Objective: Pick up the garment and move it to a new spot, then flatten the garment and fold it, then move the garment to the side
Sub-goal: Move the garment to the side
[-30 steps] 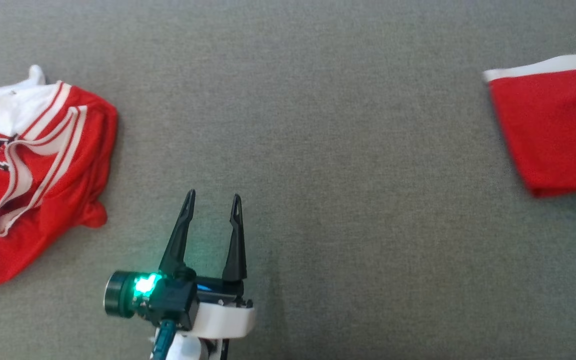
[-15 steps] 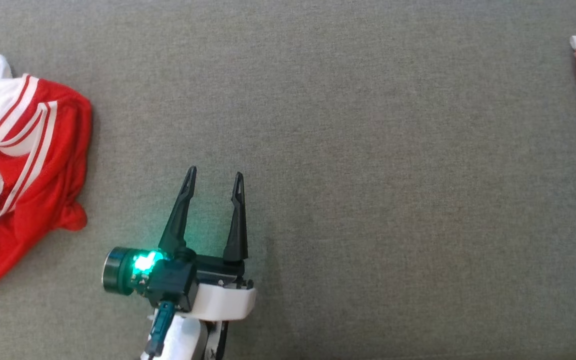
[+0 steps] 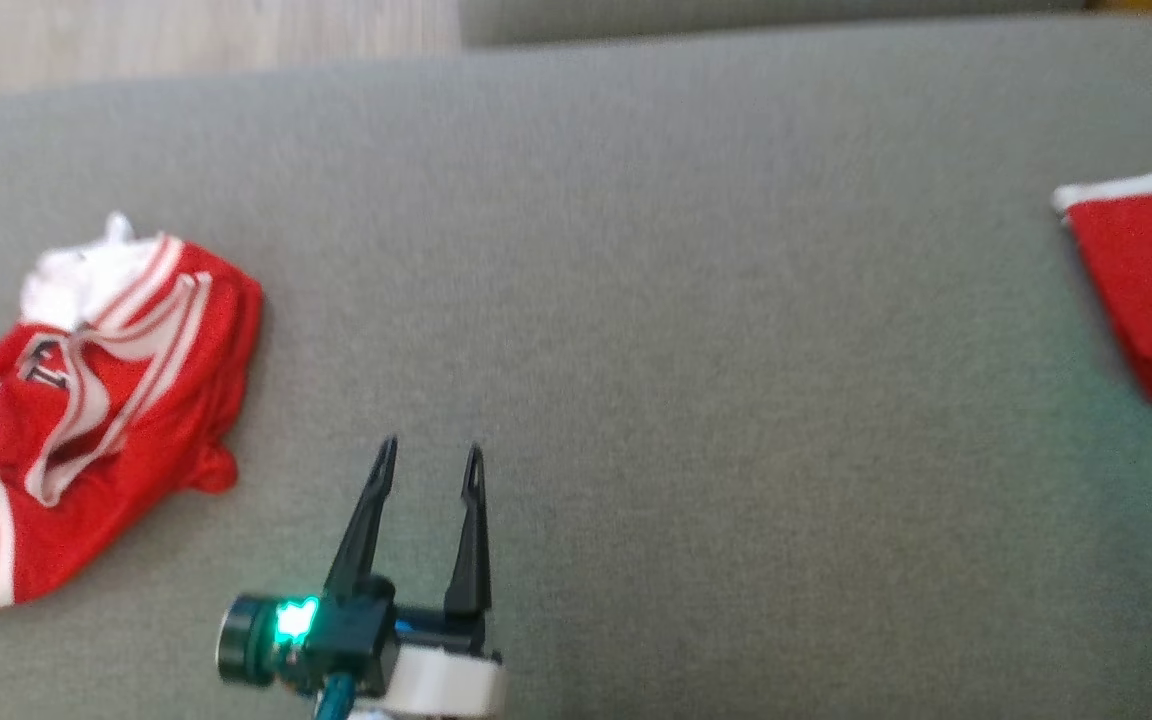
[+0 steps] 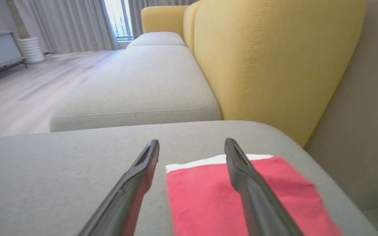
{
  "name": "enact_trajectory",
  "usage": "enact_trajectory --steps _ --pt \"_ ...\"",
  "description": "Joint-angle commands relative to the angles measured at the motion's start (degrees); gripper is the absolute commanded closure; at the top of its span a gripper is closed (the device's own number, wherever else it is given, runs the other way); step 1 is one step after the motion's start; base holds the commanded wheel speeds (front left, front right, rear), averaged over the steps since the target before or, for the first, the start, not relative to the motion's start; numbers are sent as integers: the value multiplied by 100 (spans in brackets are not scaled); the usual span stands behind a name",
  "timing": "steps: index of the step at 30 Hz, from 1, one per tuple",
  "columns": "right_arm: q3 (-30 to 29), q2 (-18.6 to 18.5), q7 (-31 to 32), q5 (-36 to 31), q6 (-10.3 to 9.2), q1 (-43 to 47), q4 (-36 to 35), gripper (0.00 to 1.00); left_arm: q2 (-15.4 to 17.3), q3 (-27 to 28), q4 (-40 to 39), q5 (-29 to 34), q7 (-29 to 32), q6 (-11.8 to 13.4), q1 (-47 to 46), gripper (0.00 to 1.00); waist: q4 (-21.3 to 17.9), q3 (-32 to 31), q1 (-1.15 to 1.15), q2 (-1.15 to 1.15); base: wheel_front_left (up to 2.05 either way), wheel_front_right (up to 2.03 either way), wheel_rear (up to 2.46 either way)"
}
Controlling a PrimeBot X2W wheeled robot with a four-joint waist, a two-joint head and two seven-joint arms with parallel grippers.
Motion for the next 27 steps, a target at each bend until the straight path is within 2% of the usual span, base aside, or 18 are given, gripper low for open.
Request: enact_trajectory --steps 1,3,4,8,13,15,17,20,27 --pt "59 141 -66 -55 40 396 -374 0 -13 223 -140 -59 -29 68 60 0 14 -645 1 0 0 0 0" --pt "28 411 -67 -129 40 665 -654 0 -13 270 -120 -113 -29 100 193 0 32 -852 1 0 0 0 0" --pt "28 411 -67 -129 40 665 -654 0 -13 270 -120 -113 -29 100 193 0 32 -852 1 0 0 0 0" --pt "-252 1024 -69 -318 40 1308 -1364 0 -13 389 -113 -170 -29 131 421 0 52 -1152 1 0 0 0 0" --pt "-702 1868 -70 -753 40 2339 -2871 0 -13 534 -239 -191 -29 171 578 0 51 -1258 1 0 0 0 0" --pt "-793 2093 -70 -940 40 2776 -3392 0 -13 585 -307 -188 -29 189 624 0 37 -1287 1 0 0 0 0" --pt "-669 2138 -70 -1286 40 3179 -3693 0 -13 624 -358 -185 -29 204 666 0 31 -1327 1 0 0 0 0" --pt "-565 2306 -70 -1443 40 3632 -3884 0 -13 686 -402 -144 -29 217 743 0 12 -1401 1 0 0 0 0" --pt "-322 2335 -71 -1728 40 4158 -3959 0 -13 909 -486 -87 -29 272 1131 0 -63 -1633 1 0 0 0 0"
